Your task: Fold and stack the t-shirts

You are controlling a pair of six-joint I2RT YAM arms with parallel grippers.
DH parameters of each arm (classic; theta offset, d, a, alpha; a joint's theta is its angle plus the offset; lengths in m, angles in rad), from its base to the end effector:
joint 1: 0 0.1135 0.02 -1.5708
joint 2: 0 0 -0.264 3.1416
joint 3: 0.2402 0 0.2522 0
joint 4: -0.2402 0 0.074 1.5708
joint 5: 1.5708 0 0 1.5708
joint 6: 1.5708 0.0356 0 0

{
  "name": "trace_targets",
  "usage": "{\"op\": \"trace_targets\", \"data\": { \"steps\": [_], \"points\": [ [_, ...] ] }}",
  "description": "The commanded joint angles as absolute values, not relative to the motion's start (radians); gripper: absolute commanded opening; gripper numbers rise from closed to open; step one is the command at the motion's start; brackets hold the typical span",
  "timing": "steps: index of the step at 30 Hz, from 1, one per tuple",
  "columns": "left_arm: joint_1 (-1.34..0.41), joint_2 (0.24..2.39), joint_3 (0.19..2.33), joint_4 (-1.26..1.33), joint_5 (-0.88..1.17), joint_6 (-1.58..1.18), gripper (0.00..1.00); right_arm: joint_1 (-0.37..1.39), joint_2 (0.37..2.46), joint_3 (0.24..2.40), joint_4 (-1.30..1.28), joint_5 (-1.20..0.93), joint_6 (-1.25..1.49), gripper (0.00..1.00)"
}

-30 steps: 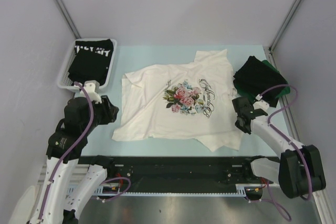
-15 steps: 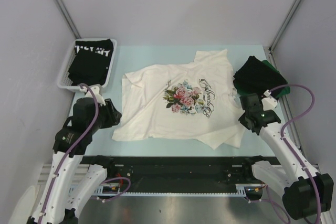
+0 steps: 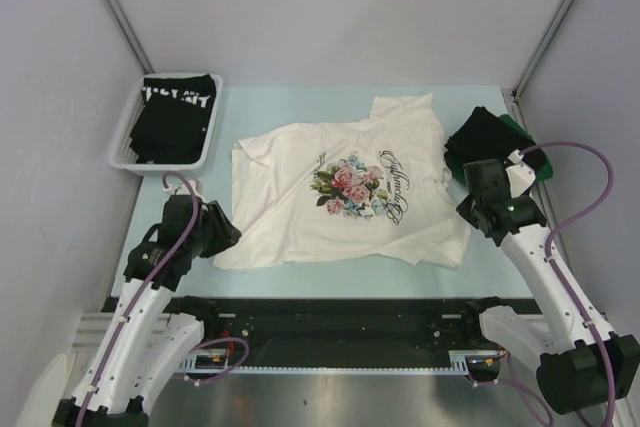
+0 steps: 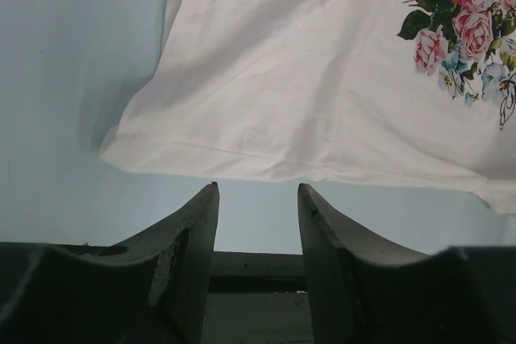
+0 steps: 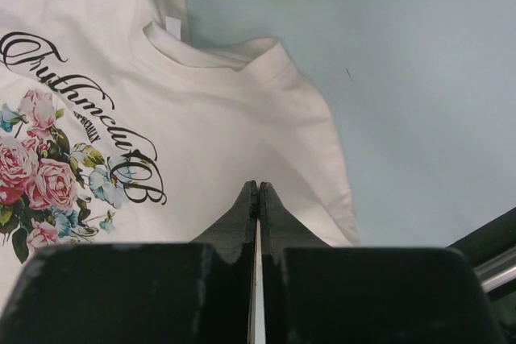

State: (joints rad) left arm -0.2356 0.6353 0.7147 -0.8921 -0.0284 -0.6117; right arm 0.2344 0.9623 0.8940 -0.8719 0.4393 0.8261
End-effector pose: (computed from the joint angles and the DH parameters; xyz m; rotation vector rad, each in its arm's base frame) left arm 0.1191 -0.0276 0.2698 -0.4648 2.3695 -0.3641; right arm 0.1788 0.0271 0.2875 0.8616 2.2310 -0.0659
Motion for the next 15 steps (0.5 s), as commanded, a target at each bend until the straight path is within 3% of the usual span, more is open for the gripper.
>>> {"op": "trace_targets", "data": {
  "steps": [1,15],
  "points": [
    [-0.238,0.652,0.701,-0.845,-0.064,-0.658,0.49,0.219,0.974,0.943,-0.881,0.448,0.788,0.0],
    [-0.239,0.742,0.614,-0.766,-0.228,-0.816,0.53,0.206,0.98,0.943,-0.873,0.42,0.788,0.0]
  ]
}}
